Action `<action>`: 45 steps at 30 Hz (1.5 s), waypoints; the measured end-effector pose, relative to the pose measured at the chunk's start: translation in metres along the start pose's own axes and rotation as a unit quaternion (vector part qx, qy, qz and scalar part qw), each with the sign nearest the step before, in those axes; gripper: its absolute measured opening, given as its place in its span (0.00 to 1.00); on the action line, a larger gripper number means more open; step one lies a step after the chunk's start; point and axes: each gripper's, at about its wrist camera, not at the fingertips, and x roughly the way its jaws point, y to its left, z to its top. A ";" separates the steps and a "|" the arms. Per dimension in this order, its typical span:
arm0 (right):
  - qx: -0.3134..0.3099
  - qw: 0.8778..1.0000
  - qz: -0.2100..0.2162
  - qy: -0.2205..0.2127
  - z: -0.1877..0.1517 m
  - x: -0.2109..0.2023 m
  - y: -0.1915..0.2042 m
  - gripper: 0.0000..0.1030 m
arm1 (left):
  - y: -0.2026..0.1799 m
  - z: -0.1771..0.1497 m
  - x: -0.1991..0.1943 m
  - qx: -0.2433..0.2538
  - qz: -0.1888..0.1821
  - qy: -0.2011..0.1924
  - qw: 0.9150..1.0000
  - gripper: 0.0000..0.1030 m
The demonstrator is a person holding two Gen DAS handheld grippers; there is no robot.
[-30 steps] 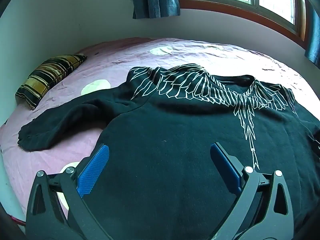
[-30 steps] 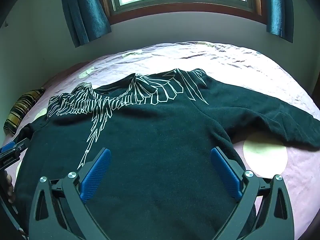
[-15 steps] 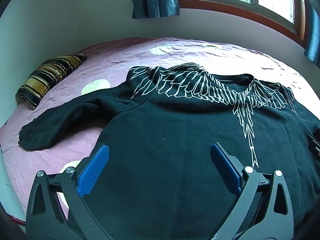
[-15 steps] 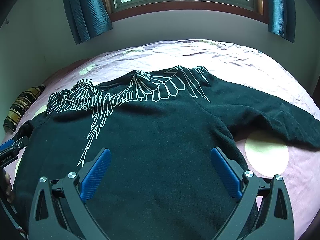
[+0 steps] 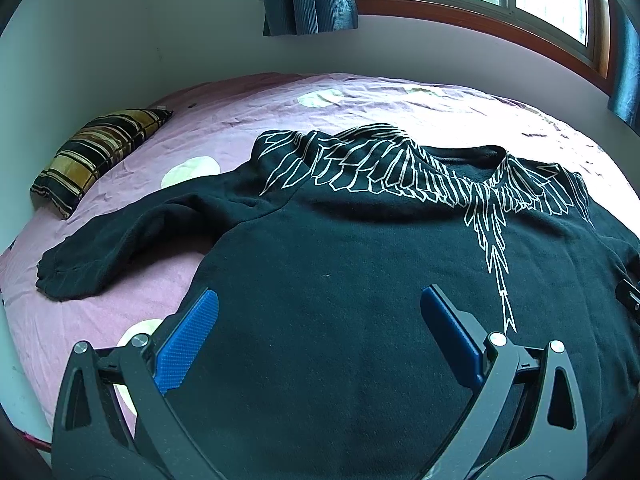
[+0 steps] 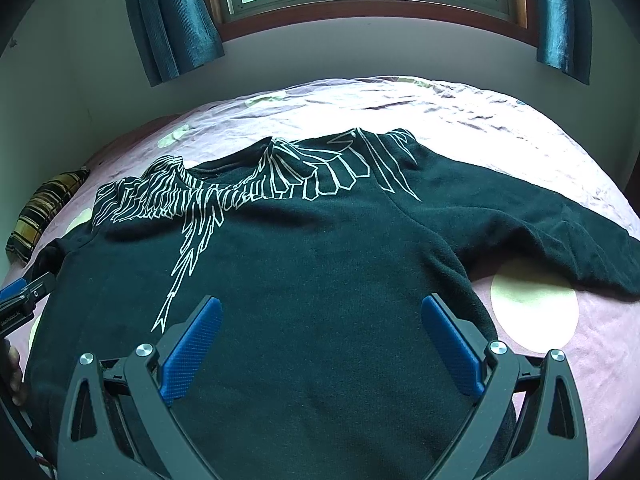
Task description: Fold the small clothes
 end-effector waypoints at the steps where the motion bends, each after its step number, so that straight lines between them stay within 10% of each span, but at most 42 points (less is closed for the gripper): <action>1: 0.001 1.000 0.000 -0.001 0.000 0.000 0.000 0.96 | -0.001 -0.001 0.000 0.000 0.000 0.000 1.000 0.98; 45: 0.008 1.000 0.013 0.010 0.002 0.002 -0.007 0.96 | -0.007 -0.004 -0.001 0.003 -0.001 0.004 1.000 0.98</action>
